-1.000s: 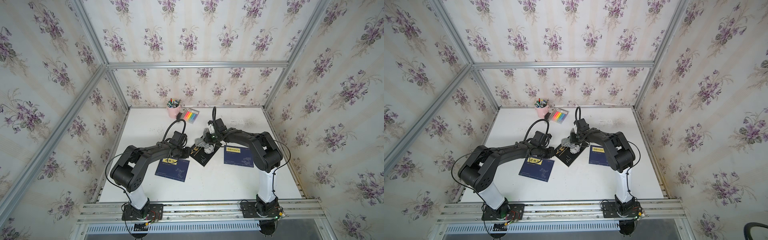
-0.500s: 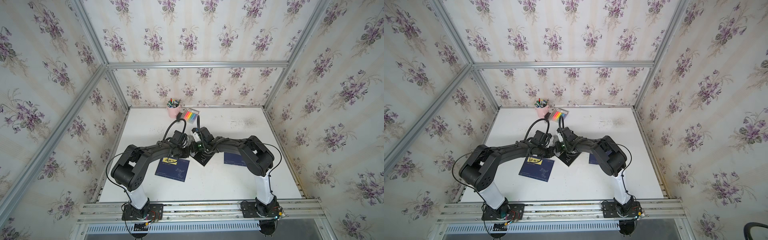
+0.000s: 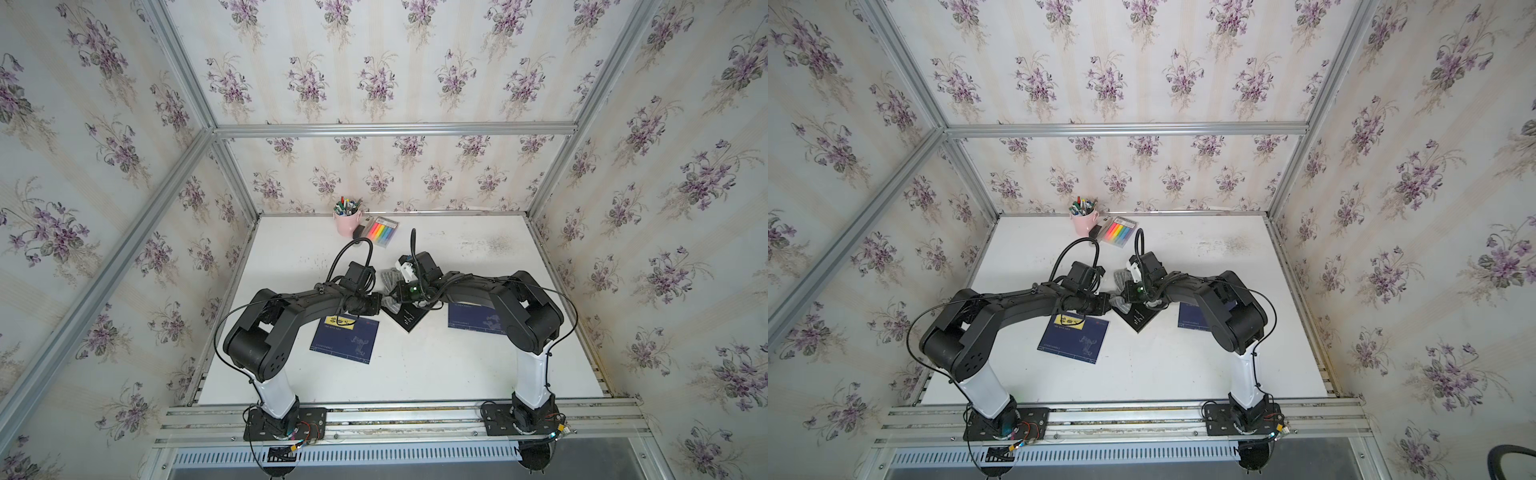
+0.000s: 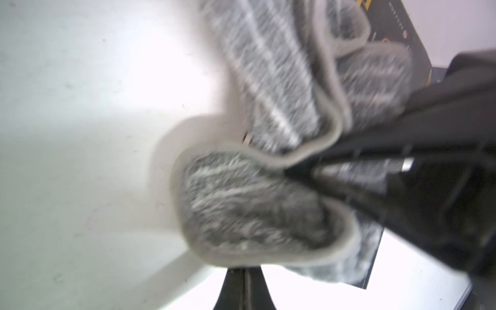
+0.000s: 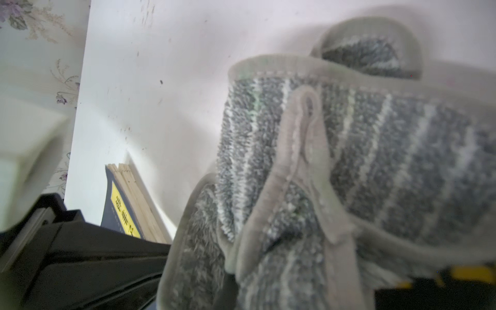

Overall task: Wipe the cover of the book
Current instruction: Wipe the dirt from the cover of the book.

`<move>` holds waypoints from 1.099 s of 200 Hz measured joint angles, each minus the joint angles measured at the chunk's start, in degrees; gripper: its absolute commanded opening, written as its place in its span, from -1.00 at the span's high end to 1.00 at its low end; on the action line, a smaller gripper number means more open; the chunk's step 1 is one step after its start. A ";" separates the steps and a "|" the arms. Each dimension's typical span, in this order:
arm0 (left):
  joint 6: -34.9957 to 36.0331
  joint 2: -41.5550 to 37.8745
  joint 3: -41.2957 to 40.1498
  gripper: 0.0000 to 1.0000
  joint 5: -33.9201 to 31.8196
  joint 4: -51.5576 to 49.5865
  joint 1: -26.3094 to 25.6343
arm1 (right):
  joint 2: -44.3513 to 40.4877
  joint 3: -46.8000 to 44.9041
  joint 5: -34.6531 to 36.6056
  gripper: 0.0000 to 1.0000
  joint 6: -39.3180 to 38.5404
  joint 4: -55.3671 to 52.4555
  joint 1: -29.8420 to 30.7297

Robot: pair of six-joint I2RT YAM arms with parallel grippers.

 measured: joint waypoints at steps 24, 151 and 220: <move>0.00 -0.09 -0.17 1.00 -0.87 -0.59 0.11 | 0.59 1.36 -0.15 1.00 -0.72 -1.70 -3.10; -0.13 0.00 -0.17 1.00 -2.69 -2.40 0.50 | 4.66 6.10 -3.17 1.00 -2.23 -2.29 -16.15; -0.15 1.75 1.92 1.00 -2.32 -2.93 0.70 | 3.45 3.08 0.09 1.00 -2.25 1.62 -12.59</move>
